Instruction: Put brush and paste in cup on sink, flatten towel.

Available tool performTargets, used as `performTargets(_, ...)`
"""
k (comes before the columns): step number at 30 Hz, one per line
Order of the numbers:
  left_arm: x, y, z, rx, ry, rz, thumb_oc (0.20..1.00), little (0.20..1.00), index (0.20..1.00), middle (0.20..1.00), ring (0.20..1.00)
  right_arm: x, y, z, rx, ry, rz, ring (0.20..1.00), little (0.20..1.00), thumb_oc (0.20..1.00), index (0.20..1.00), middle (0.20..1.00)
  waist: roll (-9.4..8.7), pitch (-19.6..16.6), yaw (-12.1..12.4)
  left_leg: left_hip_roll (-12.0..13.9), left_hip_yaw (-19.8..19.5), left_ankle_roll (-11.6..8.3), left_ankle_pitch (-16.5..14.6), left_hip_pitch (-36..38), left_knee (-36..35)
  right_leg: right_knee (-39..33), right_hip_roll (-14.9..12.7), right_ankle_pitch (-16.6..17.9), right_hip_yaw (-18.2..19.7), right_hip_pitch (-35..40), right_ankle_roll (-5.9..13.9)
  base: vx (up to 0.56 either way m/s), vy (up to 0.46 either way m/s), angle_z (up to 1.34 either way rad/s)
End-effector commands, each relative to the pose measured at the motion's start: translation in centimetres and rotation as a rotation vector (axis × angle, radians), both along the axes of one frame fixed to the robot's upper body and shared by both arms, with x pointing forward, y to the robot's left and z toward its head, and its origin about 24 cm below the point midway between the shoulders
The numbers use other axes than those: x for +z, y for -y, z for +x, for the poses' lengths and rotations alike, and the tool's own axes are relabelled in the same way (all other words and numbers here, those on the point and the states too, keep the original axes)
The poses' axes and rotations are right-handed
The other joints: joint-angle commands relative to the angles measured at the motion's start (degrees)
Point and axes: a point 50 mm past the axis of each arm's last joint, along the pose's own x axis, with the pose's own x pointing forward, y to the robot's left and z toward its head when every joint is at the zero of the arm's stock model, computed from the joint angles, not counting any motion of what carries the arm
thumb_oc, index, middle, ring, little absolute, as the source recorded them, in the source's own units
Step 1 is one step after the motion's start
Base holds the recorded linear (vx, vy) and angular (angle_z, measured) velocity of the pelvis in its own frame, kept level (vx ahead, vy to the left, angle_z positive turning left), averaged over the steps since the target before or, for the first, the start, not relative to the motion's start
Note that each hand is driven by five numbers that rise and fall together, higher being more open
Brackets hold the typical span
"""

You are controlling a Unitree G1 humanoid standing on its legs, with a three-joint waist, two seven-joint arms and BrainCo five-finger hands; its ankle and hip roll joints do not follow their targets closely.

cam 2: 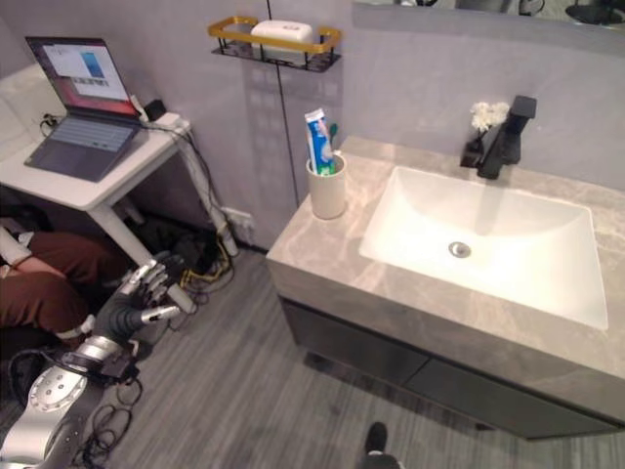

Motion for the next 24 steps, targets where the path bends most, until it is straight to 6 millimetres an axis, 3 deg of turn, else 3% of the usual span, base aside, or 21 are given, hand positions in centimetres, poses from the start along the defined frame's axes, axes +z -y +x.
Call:
performTargets(1, 3.0, 1.0, 0.8, -0.076, 0.125, -0.016, 1.0, 1.0, 1.0, 1.0, 1.0, -0.1, -0.4, 0.1, 0.108, -0.039, -0.023, 1.0, 1.0, 1.0, 1.0, 1.0, -1.75, 0.2, -0.5, -2.2, -2.9, 1.28, -7.2, 2.8, 2.6, 3.2, -0.3, 4.3, 1.6, -6.7, 3.08, 0.05, -0.038, -0.05)
performTargets(7, 3.3, 2.4, 2.3, -0.136, 0.146, -0.017, 1.0, 1.0, 1.0, 1.0, 1.0, 0.4, 1.4, -0.4, 0.086, -0.038, -0.068, 1.0, 1.0, 1.0, 1.0, 1.0, -0.34, -0.4, -2.6, 0.2, -2.8, -1.24, -7.8, 2.7, 5.4, 3.1, 2.4, 1.2, 2.3, -6.3, 1.3, 0.15, -0.096, -0.03)
performTargets(8, 3.3, 2.6, 2.5, -0.145, 0.153, 0.016, 1.0, 1.0, 1.0, 1.0, 1.0, 0.5, 2.2, -1.6, 0.038, -0.071, -0.087, 1.0, 1.0, 1.0, 1.0, 1.0, 0.38, -1.6, -2.8, 1.2, -2.8, -2.5, -6.2, 3.1, 4.9, 1.4, 3.5, 0.9, 2.1, -5.2, 0.89, 0.14, -0.106, 0.01)
performTargets(11, 3.2, 2.7, 2.7, -0.147, 0.154, 0.019, 1.0, 1.0, 1.0, 1.0, 1.0, 0.7, 2.9, -2.0, 0.001, -0.072, -0.105, 1.0, 1.0, 1.0, 1.0, 1.0, 0.98, -2.0, -3.0, 1.8, -3.0, -3.29, -4.8, 3.3, 4.9, 0.5, 4.2, 0.8, 2.2, -4.7, 0.6, 0.13, -0.079, 0.04)
performTargets(12, 3.0, 3.0, 3.0, -0.146, 0.159, 0.002, 1.0, 1.0, 1.0, 1.0, 1.0, 1.3, 4.4, -2.0, -0.106, -0.025, -0.14, 1.0, 1.0, 1.0, 1.0, 1.0, 1.55, -1.9, -3.5, 2.5, -4.5, -5.4, -1.3, 0.4, 11.2, -1.4, 5.4, 0.2, 3.2, -3.7, -0.49, 0.1, -0.069, 0.01)
performTargets(14, 3.0, 3.0, 3.0, -0.147, 0.16, 0.002, 1.0, 1.0, 1.0, 1.0, 1.0, 1.3, 4.3, -2.0, -0.106, -0.025, -0.139, 1.0, 1.0, 1.0, 1.0, 1.0, 1.35, -2.1, -3.6, 2.3, -4.6, -5.35, -1.1, 0.1, 11.3, -1.4, 5.2, 0.3, 3.2, -4.0, -0.51, 0.05, -0.05, 0.1)
performTargets(15, 2.9, 3.3, 3.2, -0.143, 0.159, -0.025, 1.0, 1.0, 1.0, 1.0, 1.0, 1.4, 4.6, -1.8, -0.091, -0.024, -0.153, 1.0, 1.0, 1.0, 1.0, 1.0, 0.59, -1.2, -3.0, 3.2, -5.7, -6.42, 1.2, -3.2, 15.1, -2.3, 5.2, -0.7, 3.6, -2.9, -1.31, 0.0, -0.015, 0.06)
performTargets(16, 3.0, 3.5, 3.5, -0.148, 0.162, -0.033, 1.0, 1.0, 1.0, 1.0, 1.0, 1.4, 4.7, -1.9, -0.087, -0.024, -0.156, 1.0, 1.0, 1.0, 1.0, 1.0, 0.25, -0.8, -3.2, 4.9, -4.1, -6.43, 0.6, -4.4, 14.8, -2.3, 4.5, -1.1, 3.2, -2.6, -1.03, -0.03, 0.066, 0.0)
performTargets(17, 3.2, 4.0, 3.8, -0.162, 0.17, -0.051, 1.0, 1.0, 1.0, 1.0, 1.0, 1.4, 4.5, -2.4, -0.1, -0.031, -0.153, 1.0, 1.0, 1.0, 1.0, 1.0, -1.01, -0.2, -2.8, 7.6, -1.2, -6.24, -0.3, -6.5, 9.8, -2.2, 2.1, -1.5, 2.5, -1.6, 0.08, -0.02, 0.145, 0.37)
performTargets(19, 3.0, 3.9, 3.6, -0.156, 0.163, -0.041, 1.0, 1.0, 1.0, 1.0, 1.0, 1.4, 4.4, -2.0, -0.094, -0.015, -0.15, 1.0, 1.0, 1.0, 1.0, 1.0, -1.25, 0.7, -1.3, 7.5, -5.1, -6.46, 2.6, -11.0, 6.6, -2.2, 1.4, -1.4, 3.9, -1.3, 0.62, 0.03, 0.173, 0.43)
performTargets(21, 3.1, 3.0, 2.9, -0.123, 0.164, -0.033, 1.0, 1.0, 1.0, 1.0, 1.0, 1.4, 4.1, -0.4, -0.042, 0.031, -0.137, 1.0, 1.0, 1.0, 1.0, 1.0, -1.36, 1.5, -0.4, 6.5, -9.5, -6.07, 1.6, -10.9, 6.9, -1.1, 1.1, -1.5, 6.8, -1.3, 0.5, 0.06, 0.157, -0.29)
performTargets(24, 2.9, 2.0, 1.9, -0.096, 0.143, -0.014, 1.0, 1.0, 1.0, 1.0, 1.0, 1.4, 3.8, 0.6, -0.007, 0.042, -0.131, 1.0, 1.0, 1.0, 1.0, 1.0, -1.16, 1.2, -0.3, 5.4, -7.8, -4.87, 1.3, -8.6, 3.5, -1.0, 0.7, -0.2, 8.9, -2.2, 1.22, 0.02, 0.187, -1.04)
